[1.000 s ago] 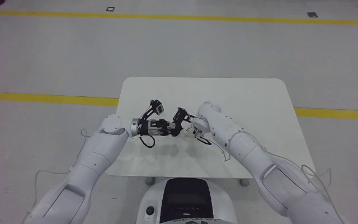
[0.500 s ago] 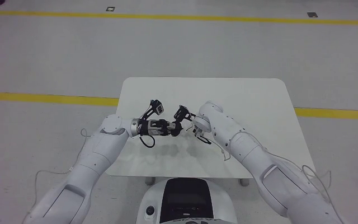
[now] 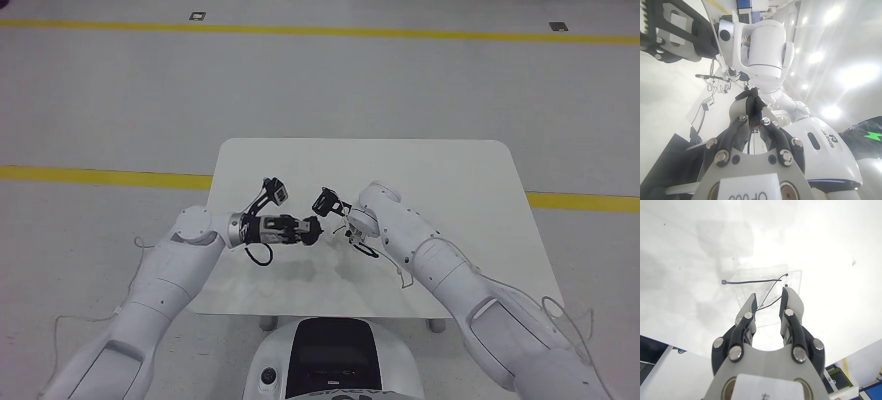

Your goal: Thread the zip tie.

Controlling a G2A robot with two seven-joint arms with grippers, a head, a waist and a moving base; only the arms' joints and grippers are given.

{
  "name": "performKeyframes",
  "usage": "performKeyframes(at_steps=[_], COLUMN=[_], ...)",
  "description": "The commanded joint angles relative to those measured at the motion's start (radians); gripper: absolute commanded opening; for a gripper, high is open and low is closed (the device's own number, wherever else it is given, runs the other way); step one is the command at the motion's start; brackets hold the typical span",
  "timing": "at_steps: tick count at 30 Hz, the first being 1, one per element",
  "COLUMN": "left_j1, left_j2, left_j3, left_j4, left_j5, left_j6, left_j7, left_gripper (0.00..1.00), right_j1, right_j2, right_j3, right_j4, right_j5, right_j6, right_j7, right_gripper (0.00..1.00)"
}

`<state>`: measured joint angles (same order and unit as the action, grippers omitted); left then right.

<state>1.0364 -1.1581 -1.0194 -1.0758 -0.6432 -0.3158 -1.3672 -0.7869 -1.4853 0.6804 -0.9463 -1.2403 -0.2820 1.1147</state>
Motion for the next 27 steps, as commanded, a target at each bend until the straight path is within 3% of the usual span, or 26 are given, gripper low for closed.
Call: performKeyframes(at_steps=[1,12,17,20,27], left_j1=[0.014,0.105,0.147,0.164,0.164], left_j2=[0.01,0.063,0.083,0.089,0.089], left_j3=[-0.019,-0.146,-0.21,-0.223,-0.223], left_j4=[-0.014,-0.11,-0.136,-0.148,-0.148], left_j5=[0.006,0.008,-0.042,-0.062,-0.062], left_j6=[0.001,0.006,0.003,-0.003,-0.003], left_j7=[-0.004,-0.018,-0.023,-0.023,-0.023], left_gripper=[0.0,0.0,0.0,0.0,0.0], right_j1=[-0.001,-0.009,-0.011,-0.01,-0.01], right_j2=[0.0,0.001,0.001,0.002,0.002], right_j3=[0.002,0.015,0.025,0.037,0.038], right_j4=[-0.002,-0.016,-0.016,-0.013,-0.013], right_j5=[-0.002,-0.014,-0.005,0.01,0.012], right_j6=[-0.001,-0.003,-0.006,-0.008,-0.009], right_j7=[0.001,0.008,0.009,0.014,0.014], right_gripper=[0.31,0.31,0.31,0.35,0.4])
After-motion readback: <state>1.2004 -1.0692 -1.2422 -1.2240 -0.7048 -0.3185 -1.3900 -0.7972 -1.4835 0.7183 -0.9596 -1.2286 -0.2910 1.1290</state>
